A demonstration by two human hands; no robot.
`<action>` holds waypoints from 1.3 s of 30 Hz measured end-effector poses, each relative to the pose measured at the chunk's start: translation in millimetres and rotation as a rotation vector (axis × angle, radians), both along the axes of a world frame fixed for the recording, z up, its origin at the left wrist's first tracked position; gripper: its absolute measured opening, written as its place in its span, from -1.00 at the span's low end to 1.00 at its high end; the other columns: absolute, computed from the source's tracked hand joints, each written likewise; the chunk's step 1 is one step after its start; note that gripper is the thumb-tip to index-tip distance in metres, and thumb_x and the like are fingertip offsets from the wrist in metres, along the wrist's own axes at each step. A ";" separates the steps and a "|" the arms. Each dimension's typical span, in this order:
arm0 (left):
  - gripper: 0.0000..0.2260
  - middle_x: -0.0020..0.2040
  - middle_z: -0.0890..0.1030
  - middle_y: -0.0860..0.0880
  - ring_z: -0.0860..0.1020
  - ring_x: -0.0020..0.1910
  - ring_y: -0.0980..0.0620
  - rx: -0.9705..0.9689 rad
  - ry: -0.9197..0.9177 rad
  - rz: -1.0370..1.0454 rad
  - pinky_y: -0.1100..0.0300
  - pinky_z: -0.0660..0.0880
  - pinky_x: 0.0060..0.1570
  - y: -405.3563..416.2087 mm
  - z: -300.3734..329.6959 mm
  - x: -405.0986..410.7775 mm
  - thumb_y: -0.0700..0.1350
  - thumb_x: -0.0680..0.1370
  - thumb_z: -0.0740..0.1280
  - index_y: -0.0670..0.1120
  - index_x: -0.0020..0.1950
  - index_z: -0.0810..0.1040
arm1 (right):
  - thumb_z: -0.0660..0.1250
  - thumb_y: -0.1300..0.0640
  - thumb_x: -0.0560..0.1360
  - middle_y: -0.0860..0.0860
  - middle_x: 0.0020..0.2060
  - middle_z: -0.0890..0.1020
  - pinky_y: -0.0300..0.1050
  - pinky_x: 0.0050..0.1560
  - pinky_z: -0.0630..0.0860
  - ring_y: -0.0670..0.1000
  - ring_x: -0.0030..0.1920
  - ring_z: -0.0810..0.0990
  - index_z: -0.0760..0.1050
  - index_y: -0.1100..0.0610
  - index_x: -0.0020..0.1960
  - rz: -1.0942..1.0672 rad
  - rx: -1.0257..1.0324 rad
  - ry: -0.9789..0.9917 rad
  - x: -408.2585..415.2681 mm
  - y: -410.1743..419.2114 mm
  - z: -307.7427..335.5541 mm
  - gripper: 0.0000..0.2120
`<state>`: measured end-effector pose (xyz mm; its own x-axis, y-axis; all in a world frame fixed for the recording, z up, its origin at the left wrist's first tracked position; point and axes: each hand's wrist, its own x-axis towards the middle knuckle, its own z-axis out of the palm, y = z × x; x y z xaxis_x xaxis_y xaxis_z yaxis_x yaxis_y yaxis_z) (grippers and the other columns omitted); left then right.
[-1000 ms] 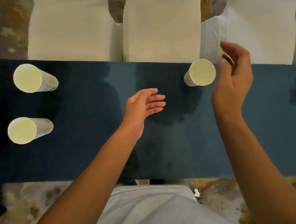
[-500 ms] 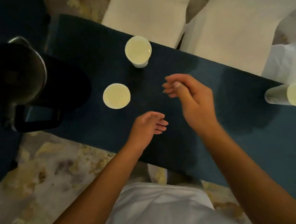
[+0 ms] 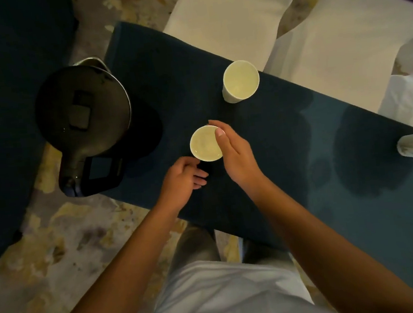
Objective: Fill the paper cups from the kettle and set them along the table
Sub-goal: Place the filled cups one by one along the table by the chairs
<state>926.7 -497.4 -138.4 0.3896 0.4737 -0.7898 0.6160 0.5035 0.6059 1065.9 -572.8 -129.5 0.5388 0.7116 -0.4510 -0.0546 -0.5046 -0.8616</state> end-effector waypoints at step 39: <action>-0.85 0.01 0.74 -0.11 0.72 0.01 -0.10 -0.280 -0.237 0.018 -0.01 0.66 -0.08 -205.8 92.7 155.5 -0.11 0.62 0.35 -0.10 0.05 0.70 | 0.18 0.03 0.68 -0.10 0.06 0.74 -0.02 0.14 0.62 -0.03 0.13 0.69 0.68 0.00 0.14 -0.691 0.229 -0.106 53.1 -235.5 97.1 -0.71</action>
<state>1082.2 -703.2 -45.7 0.5712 0.2600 -0.7785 0.4645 0.6796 0.5678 1119.1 -808.3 -32.4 0.9310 0.2636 -0.2525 -0.2059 -0.1918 -0.9596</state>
